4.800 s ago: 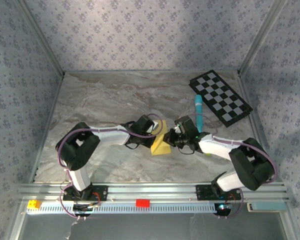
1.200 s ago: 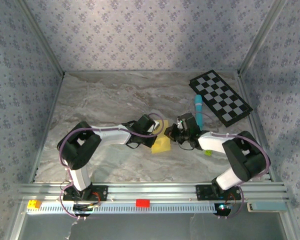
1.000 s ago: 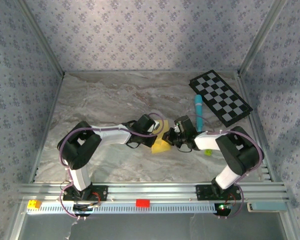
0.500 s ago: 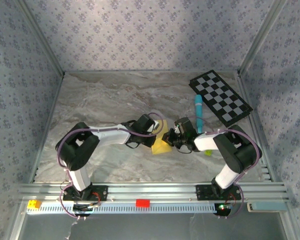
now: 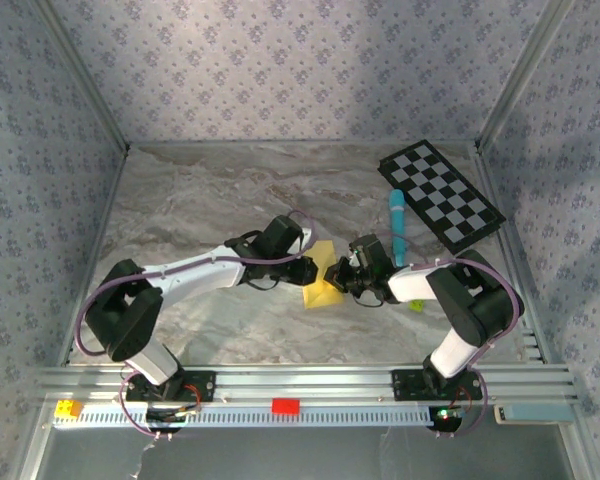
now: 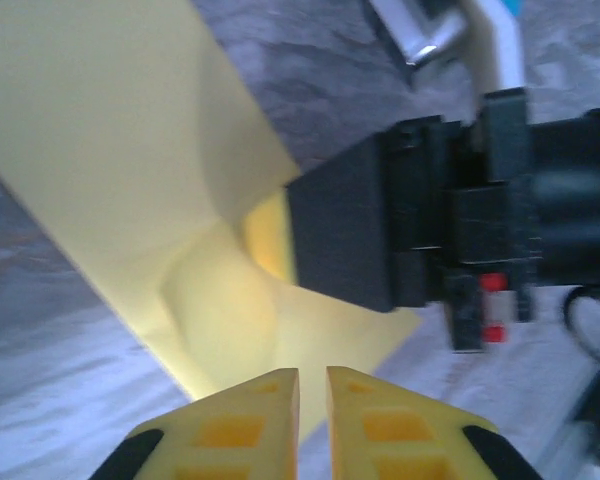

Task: Fold a paper plane with a square sheet of paper (pick it up from the middle)
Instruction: Fold the triangle a second time at the center of the table.

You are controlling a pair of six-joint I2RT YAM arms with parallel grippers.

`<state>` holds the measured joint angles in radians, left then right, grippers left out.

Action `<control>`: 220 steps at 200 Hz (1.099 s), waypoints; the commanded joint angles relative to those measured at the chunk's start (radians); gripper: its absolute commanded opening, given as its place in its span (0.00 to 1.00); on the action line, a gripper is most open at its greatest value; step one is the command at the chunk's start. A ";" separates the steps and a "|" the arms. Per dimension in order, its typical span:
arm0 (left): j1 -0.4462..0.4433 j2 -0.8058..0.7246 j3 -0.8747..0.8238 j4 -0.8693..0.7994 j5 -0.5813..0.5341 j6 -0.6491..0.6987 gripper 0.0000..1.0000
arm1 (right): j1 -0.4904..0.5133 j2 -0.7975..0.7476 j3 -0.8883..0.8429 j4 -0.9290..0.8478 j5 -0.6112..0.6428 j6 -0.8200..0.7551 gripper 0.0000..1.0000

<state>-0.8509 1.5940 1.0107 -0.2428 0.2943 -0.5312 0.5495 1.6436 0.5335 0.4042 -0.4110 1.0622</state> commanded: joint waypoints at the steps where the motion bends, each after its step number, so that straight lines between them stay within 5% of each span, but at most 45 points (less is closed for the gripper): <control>1: 0.001 0.057 0.044 0.005 0.161 -0.071 0.10 | 0.002 0.027 -0.024 -0.113 0.067 0.007 0.00; 36: -0.001 0.131 0.064 0.018 0.240 -0.101 0.05 | 0.003 0.026 -0.023 -0.120 0.067 0.005 0.00; 220: -0.008 0.256 0.096 -0.069 0.179 -0.073 0.02 | 0.001 0.028 -0.020 -0.134 0.067 0.002 0.00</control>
<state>-0.8516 1.8282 1.0859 -0.2855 0.4969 -0.6212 0.5495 1.6436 0.5346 0.4004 -0.4088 1.0626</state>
